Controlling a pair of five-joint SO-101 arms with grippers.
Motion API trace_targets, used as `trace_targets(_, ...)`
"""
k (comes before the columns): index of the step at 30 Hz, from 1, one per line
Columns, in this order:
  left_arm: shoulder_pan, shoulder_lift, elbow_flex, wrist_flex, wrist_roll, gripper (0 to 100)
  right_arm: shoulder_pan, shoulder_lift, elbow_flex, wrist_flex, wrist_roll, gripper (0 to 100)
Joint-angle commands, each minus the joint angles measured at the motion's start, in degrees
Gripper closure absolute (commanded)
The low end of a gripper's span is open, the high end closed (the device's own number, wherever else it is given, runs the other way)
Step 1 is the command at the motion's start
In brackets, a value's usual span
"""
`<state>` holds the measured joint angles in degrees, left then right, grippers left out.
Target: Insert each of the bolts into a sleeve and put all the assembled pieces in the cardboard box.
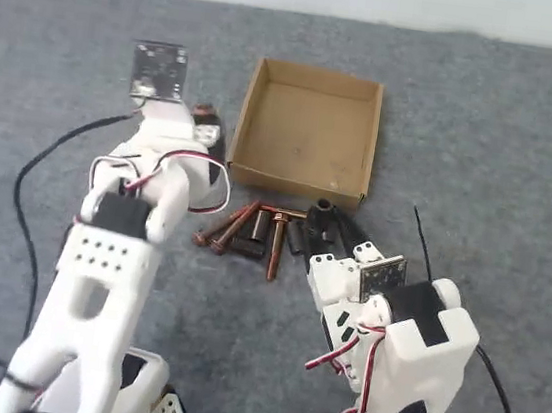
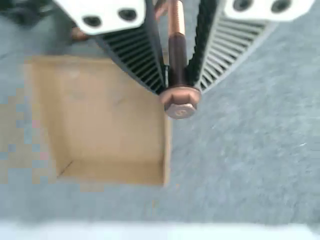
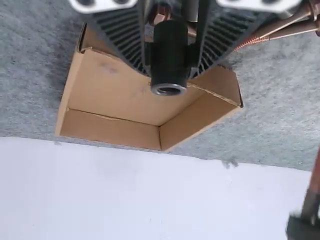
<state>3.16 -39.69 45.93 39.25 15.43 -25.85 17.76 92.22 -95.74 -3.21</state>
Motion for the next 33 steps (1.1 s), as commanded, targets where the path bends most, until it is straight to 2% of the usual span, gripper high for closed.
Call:
trace_targets(1, 2.1, -5.8, -2.3, -4.8, 8.6, 99, -0.6, -0.2, 0.1, -1.8, 0.7, 99.3)
trace_targets(7, 2.3, -5.9, 7.2, -20.2, 11.2, 99, -1.2, -0.4, 0.3, -1.8, 0.5, 99.3)
trace_targets(11, 2.4, -5.9, 15.1, -31.1, 11.2, 99, -4.5, -0.5, 0.8, -1.8, 0.5, 99.3)
trace_targets(14, 2.4, -5.9, 19.0, -36.1, 11.3, 99, -7.4, -0.5, 0.8, -1.8, 0.6, 99.3)
trace_targets(22, 5.6, -6.4, 23.4, -36.9, 11.3, 99, -10.1, -0.5, 0.8, -1.8, 0.6, 99.3)
trace_targets(31, 6.4, -5.9, 24.8, -37.3, 11.3, 99, -10.4, -0.5, 0.7, -1.8, 0.6, 99.3)
trace_targets(33, 6.4, -5.9, 24.8, -37.3, 11.3, 99, -12.5, -0.5, 0.7, -1.6, 0.7, 99.3)
